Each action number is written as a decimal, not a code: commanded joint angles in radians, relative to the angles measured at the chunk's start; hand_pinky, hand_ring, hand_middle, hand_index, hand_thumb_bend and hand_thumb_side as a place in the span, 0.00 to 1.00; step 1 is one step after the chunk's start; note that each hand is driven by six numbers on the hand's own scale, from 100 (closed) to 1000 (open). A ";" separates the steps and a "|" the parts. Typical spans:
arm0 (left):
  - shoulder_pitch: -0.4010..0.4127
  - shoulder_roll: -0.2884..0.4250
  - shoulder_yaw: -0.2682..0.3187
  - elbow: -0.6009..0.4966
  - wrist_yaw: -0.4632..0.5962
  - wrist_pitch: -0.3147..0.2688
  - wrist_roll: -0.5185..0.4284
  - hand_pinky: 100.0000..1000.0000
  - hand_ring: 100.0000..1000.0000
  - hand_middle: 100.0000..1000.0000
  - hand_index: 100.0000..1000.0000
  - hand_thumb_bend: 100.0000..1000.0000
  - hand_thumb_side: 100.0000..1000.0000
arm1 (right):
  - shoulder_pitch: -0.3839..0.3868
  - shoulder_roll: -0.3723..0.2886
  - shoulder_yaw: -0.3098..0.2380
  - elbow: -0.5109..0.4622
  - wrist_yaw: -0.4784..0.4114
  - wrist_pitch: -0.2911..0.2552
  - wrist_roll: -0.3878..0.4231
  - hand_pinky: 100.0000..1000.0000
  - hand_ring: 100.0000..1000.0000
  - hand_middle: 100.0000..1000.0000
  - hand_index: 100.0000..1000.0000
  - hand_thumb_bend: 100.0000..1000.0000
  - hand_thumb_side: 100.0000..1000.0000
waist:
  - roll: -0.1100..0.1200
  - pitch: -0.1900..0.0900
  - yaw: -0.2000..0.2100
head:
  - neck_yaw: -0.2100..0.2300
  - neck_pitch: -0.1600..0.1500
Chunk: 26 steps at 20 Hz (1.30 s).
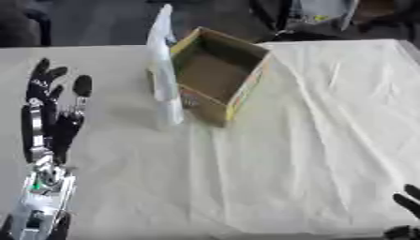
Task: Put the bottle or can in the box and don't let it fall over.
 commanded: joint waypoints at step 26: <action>-0.031 0.222 -0.119 -0.020 0.130 0.000 -0.110 0.94 1.00 0.74 0.95 0.70 0.60 | -0.001 -0.019 0.013 -0.016 0.015 -0.013 0.005 0.62 1.00 1.00 1.00 0.00 0.41 | 0.005 -0.006 -0.013 | -0.008 -0.017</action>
